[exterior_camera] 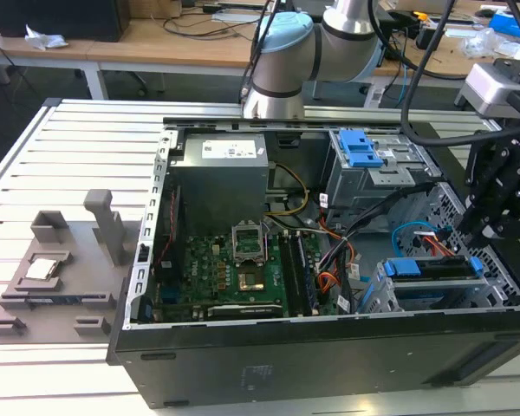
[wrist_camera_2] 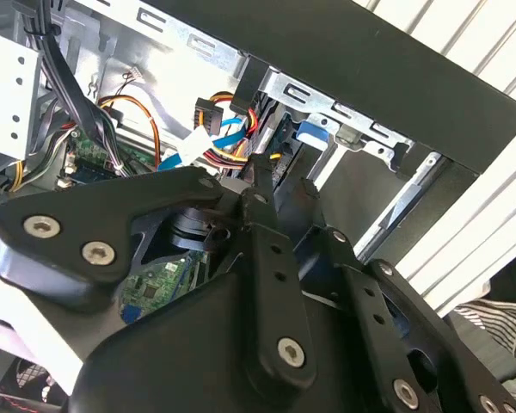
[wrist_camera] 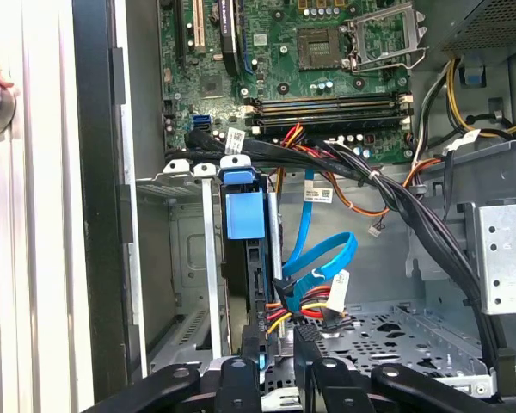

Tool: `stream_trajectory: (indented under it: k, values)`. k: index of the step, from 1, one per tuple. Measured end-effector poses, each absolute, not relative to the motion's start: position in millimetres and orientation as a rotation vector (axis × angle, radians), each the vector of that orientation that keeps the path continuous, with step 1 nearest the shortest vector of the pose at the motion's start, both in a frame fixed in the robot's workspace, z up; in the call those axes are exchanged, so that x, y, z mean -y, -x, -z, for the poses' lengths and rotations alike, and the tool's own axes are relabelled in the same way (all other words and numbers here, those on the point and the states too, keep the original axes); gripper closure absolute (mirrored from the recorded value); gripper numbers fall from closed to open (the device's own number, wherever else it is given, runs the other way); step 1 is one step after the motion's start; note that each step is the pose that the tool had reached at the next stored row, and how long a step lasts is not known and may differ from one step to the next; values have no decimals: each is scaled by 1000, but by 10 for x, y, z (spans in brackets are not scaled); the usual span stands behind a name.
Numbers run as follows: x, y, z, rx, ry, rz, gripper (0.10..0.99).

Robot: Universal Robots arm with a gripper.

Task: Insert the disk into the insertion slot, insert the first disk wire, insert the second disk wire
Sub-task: 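Insert the second disk wire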

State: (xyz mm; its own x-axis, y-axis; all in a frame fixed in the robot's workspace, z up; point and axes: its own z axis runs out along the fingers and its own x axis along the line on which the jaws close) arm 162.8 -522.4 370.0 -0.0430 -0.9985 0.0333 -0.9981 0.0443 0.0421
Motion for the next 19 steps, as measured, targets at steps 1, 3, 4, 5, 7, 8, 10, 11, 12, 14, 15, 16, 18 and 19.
stream_trajectory:
  k: [1,3,4,5,7,8,10,11,12,14,15,16,18,19]
  values:
    - [5224,-1625,-3701,2231,-2135,11,784]
    - [5222,-1582,-3700,2229,-2137,11,784]
    - [5222,-1563,-3700,2228,-2139,11,784]
    - [5222,-1534,-3700,2223,-2144,11,784]
    - [5223,-1527,-3705,2203,-2164,10,784]
    - [5222,-1527,-3731,2190,-2177,10,784]
    - [5217,-1527,-3756,2173,-2196,10,784]
    - [5214,-1526,-3758,2164,-2204,11,784]
    - [5211,-1525,-3757,2159,-2212,13,784]
    - [5177,-1524,-3754,2145,-2230,18,784]
    - [5143,-1525,-3753,2138,-2239,19,784]
    - [5132,-1525,-3752,2134,-2243,20,784]
    - [5122,-1512,-3749,2118,-2259,20,784]
    - [5122,-1500,-3749,2105,-2271,20,784]
